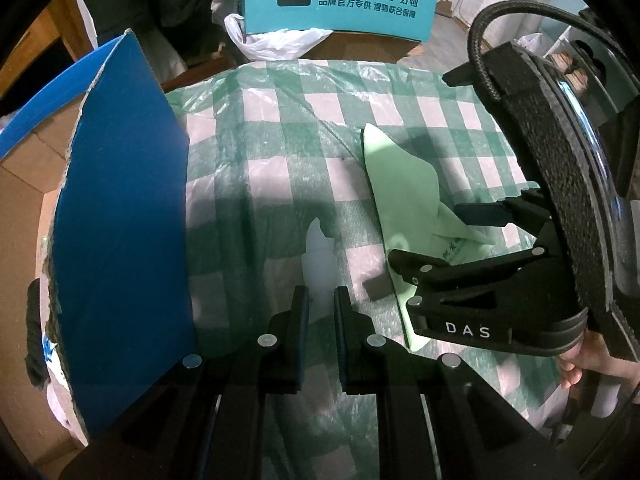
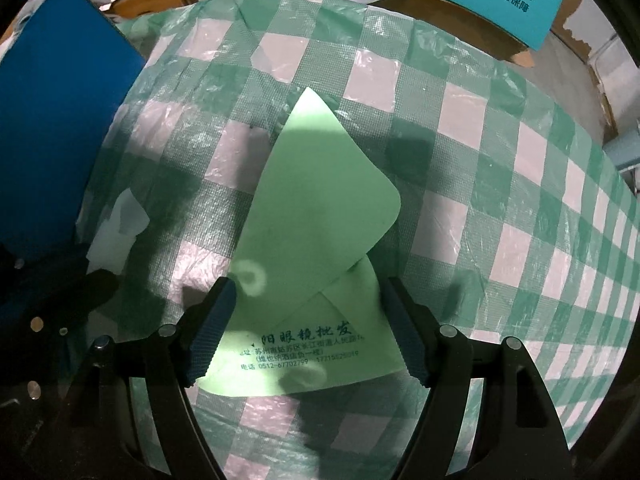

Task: Organize soft objects
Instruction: 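Grasp the white tissue with the left tool while the right tool grasps the green paper envelope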

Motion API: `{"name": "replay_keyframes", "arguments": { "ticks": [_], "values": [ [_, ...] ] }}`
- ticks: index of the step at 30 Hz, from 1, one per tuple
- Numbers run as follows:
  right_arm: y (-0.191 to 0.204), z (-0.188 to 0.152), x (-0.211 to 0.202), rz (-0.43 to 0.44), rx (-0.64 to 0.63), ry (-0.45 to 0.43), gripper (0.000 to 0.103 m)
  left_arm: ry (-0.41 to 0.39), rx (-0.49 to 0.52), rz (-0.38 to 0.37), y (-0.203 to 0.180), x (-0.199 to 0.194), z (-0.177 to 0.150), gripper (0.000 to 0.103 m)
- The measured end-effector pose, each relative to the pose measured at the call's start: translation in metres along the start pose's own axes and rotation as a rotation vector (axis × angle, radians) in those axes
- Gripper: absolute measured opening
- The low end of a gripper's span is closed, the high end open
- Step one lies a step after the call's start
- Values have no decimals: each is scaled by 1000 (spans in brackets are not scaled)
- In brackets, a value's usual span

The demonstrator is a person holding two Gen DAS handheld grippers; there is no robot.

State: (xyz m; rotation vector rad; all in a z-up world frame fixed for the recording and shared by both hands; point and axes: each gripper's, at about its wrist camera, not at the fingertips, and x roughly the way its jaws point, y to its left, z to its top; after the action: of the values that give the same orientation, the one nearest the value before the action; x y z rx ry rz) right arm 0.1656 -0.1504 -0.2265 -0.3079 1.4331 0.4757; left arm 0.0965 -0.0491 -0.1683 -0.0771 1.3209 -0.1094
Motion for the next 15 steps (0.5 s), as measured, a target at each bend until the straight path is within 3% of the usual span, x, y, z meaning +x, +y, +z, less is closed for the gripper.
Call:
{"name": "replay_keyframes", "arguments": {
  "ticks": [5, 7, 11, 13, 15],
  "values": [
    [0, -5, -5, 11, 3, -3, 68, 2, -9, -10, 0, -1, -1, 13],
    [0, -7, -10, 16, -13, -6, 48, 2, -10, -10, 0, -1, -1, 13],
    [5, -12, -15, 21, -12, -10, 27, 3, -9, -8, -1, -1, -2, 13],
    [1, -13, -17, 27, 0, -12, 10, 4, -11, -10, -1, -1, -2, 13],
    [-1, -14, -17, 28, -2, -10, 6, 6, -14, -13, 0, 0, -1, 13]
  ]
}}
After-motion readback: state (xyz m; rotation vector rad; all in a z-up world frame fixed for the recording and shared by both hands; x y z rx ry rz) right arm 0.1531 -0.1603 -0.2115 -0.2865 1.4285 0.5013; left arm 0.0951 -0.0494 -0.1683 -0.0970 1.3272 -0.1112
